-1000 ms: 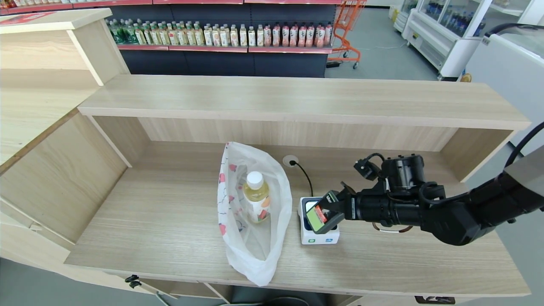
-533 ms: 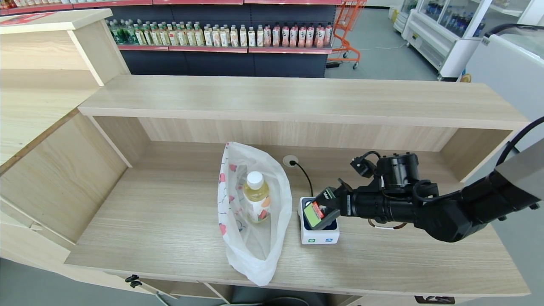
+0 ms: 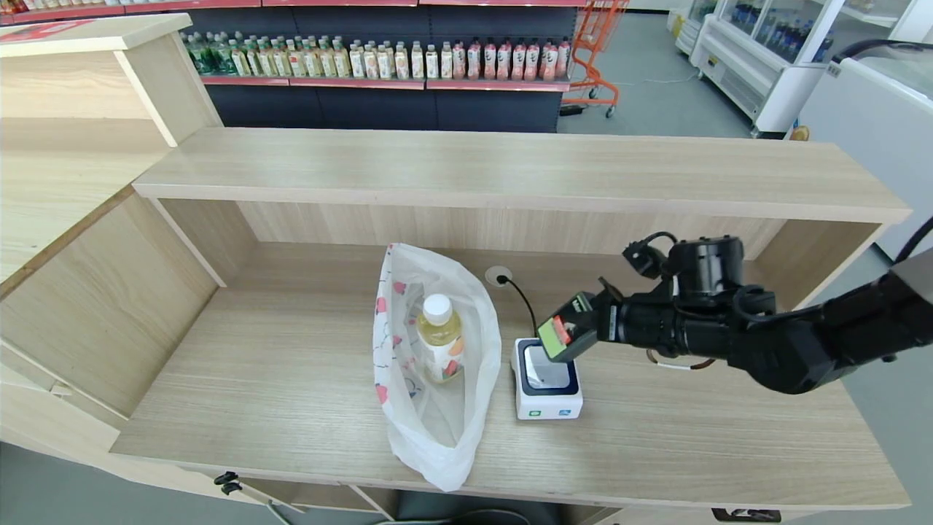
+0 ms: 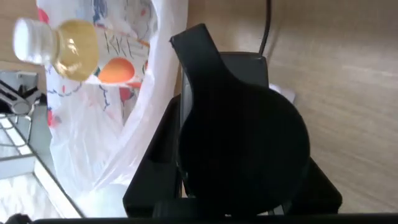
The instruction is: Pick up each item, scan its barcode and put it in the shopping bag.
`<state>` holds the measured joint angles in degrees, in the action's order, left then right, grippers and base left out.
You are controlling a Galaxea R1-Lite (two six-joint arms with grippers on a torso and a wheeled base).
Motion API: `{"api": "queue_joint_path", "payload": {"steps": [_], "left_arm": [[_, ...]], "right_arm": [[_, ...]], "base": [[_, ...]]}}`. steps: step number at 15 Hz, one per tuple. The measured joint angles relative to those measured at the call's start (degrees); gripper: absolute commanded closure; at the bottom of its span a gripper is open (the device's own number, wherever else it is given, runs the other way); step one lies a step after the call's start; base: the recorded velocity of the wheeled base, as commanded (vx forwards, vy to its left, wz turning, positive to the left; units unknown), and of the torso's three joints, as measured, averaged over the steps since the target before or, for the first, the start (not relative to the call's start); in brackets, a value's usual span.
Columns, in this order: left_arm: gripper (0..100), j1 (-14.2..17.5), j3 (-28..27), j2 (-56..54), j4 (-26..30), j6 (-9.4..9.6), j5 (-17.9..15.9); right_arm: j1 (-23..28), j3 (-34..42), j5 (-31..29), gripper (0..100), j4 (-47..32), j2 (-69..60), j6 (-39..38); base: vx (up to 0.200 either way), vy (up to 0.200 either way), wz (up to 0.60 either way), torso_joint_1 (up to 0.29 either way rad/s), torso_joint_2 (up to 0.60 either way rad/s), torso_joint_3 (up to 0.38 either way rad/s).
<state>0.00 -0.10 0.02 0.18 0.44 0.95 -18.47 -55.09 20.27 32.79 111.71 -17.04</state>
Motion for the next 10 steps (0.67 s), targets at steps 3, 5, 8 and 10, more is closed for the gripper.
{"api": "queue_joint_path", "payload": {"steps": [3, 5, 8, 10], "left_arm": [[0, 0.0, 0.0, 0.0, 0.0, 0.0, 0.0], [0, 0.0, 0.0, 0.0, 0.0, 0.0, 0.0], [0, 0.0, 0.0, 0.0, 0.0, 0.0, 0.0], [0, 0.0, 0.0, 0.0, 0.0, -0.11, 0.0]], "right_arm": [[4.4, 0.7, -0.5, 100, -5.6, -9.8, 11.5], [7.2, 7.2, -0.5, 100, -4.7, -14.9, 21.9], [9.0, 15.7, -0.4, 100, 2.1, -19.7, 25.8], [7.9, 16.9, -0.3, 100, 2.4, -21.2, 24.6]], "base": [[0.0, 0.0, 0.0, 0.0, 0.0, 0.0], [0.0, 0.0, 0.0, 0.0, 0.0, 0.0], [0.0, 0.2, 0.0, -0.002, 0.0, 0.007], [0.0, 0.2, 0.0, 0.017, 0.01, 0.002]]}}
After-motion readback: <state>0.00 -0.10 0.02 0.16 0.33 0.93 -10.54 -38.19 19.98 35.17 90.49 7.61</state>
